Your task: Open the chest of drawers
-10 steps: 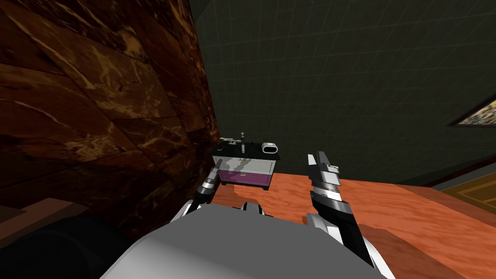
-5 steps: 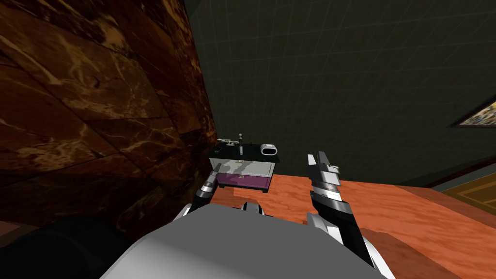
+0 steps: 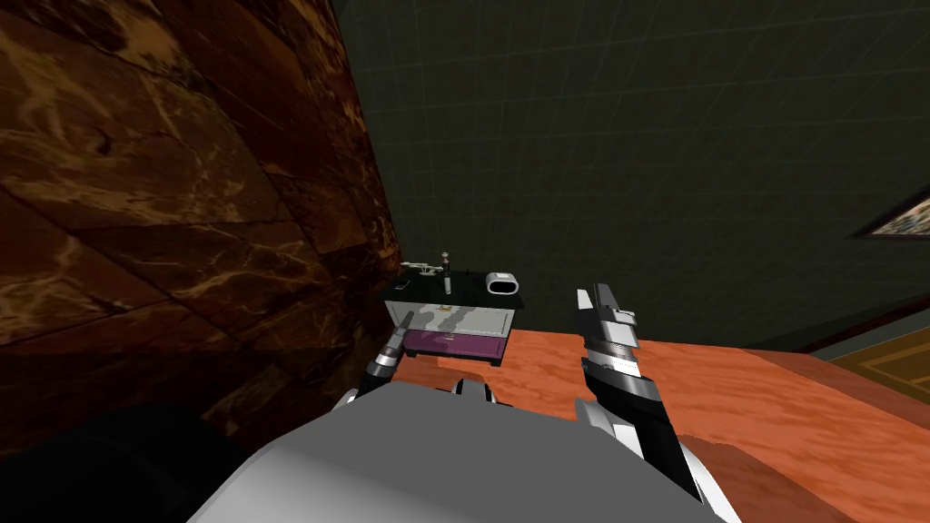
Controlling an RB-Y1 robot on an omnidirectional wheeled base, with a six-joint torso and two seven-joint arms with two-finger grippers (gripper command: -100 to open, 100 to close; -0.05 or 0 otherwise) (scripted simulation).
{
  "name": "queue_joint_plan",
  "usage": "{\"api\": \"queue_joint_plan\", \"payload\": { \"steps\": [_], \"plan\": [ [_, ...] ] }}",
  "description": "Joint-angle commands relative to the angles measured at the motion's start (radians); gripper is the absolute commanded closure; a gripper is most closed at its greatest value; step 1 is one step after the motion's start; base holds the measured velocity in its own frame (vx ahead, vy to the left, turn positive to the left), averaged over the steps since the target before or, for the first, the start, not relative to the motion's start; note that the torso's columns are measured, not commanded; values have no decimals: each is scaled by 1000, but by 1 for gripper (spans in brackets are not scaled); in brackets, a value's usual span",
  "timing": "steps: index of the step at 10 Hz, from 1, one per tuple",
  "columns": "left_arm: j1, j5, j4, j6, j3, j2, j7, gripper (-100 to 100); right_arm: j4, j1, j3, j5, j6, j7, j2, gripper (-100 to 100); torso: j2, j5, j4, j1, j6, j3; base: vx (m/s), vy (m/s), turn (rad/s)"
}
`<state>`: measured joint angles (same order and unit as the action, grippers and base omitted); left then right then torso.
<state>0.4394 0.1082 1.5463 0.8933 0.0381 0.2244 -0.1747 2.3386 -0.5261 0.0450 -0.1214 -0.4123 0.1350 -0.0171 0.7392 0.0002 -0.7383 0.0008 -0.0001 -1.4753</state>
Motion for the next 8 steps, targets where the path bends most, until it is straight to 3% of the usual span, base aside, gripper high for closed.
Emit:
{"api": "queue_joint_plan", "payload": {
  "steps": [1, 8],
  "plan": [
    [-11, 1, -86, 66, 12, -6, -3, -100, 0, 0, 0, 0, 0, 0, 0, 0, -1, 0, 0, -1, 0, -1, 149, -50, -34],
    [-29, 2, -275, 154, 29, -20, -8, -100, 0, 0, 0, 0, 0, 0, 0, 0, -2, 0, 0, -1, 0, -1, 88, -25, -14]
  ]
}}
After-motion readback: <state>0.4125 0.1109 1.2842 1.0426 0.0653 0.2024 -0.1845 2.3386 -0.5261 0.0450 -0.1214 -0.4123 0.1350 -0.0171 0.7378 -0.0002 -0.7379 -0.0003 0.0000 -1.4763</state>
